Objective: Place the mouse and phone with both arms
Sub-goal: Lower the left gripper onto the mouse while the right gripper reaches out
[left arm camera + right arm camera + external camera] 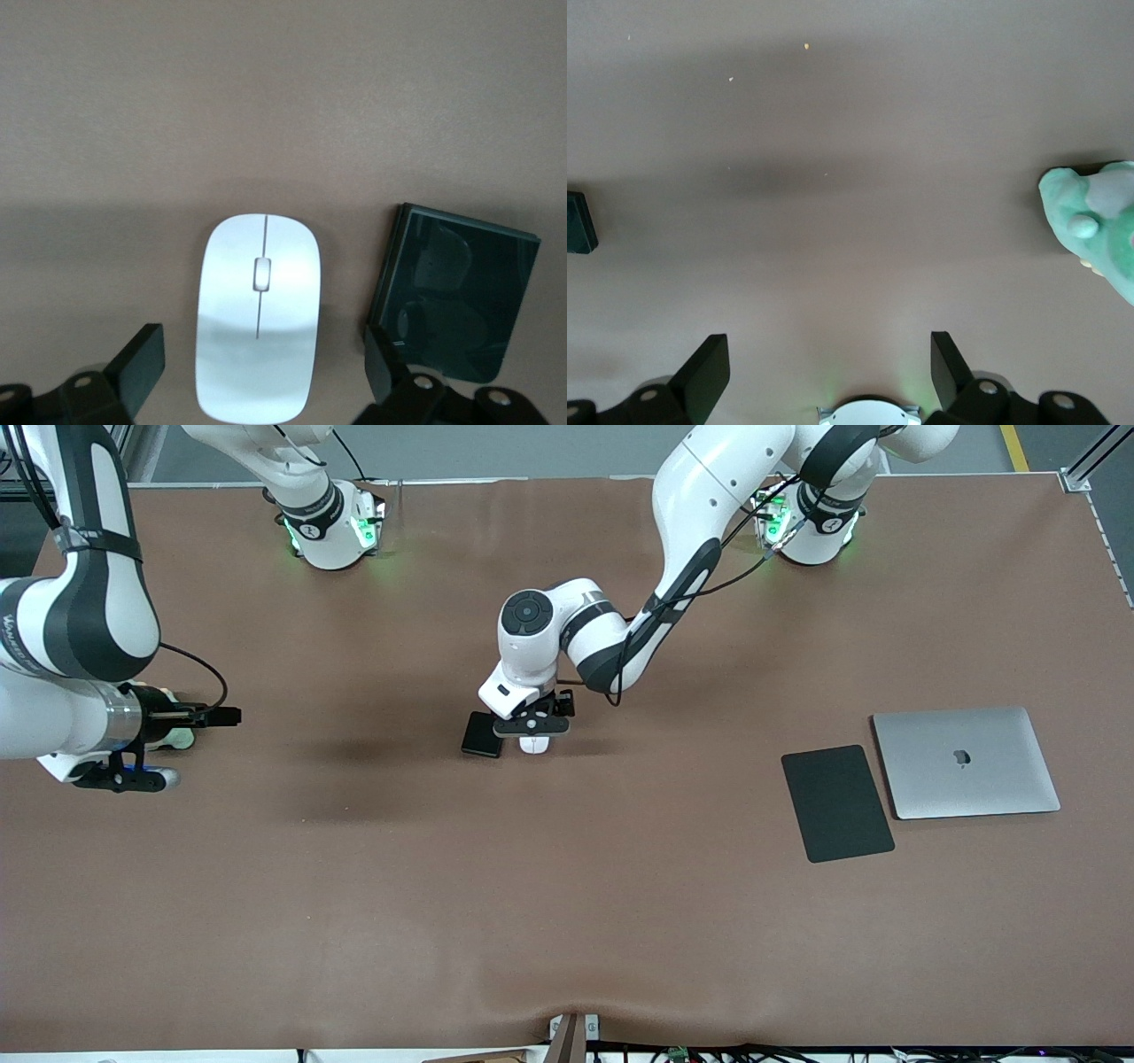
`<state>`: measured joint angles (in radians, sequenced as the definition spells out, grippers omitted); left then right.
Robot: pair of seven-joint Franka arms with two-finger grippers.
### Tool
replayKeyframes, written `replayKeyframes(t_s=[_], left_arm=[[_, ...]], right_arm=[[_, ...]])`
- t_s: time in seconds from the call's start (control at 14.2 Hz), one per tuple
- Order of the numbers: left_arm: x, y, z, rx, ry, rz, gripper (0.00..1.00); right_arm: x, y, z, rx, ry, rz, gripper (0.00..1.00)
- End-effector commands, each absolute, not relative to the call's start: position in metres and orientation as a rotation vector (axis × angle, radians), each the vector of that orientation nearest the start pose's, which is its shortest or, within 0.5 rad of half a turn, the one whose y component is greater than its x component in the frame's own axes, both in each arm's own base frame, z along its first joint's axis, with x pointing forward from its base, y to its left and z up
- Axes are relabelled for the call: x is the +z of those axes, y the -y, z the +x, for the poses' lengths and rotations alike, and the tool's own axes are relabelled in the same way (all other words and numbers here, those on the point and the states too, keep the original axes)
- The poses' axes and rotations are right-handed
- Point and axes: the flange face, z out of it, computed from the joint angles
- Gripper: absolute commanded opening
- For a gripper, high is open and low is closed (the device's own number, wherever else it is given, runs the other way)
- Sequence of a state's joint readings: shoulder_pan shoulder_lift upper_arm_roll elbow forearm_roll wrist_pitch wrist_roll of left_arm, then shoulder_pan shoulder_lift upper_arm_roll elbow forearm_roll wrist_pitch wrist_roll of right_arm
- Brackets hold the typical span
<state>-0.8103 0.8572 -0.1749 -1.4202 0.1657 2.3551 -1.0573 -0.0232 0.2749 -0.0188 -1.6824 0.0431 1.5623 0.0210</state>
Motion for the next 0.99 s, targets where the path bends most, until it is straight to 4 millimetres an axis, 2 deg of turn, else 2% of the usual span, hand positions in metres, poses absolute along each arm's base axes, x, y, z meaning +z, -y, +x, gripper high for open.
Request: replayKeyframes(t_s=[0.0,0.35,0.7,0.85,0.92], left_arm=[[0.191,0.603,0.432,-0.107,0.031,-3.23,1.0],[0.179,0.601,0.43,-0.098,-0.1,-3.213,1.0],[0.169,0.599,0.43,-0.085,-0.122,-3.201,1.0],[0.167,0.598,0.432,-0.092,-0.118,-3.199,1.0],[0.166,0.598,0.432,-0.1,-0.102,-3.2,0.9]], right_arm=[[0.408,0.008,0.591,0.59,-0.1,-3.026,1.0],[0.39,-0.008,0.591,0.557,-0.1,-3.02,1.0],[0.386,-0.033,0.592,0.554,-0.147,-3.032,1.0],[0.379,-0.037,0.595,0.55,-0.147,-3.035,1.0],[0.376,-0.037,0.596,0.543,-0.148,-3.036,1.0]])
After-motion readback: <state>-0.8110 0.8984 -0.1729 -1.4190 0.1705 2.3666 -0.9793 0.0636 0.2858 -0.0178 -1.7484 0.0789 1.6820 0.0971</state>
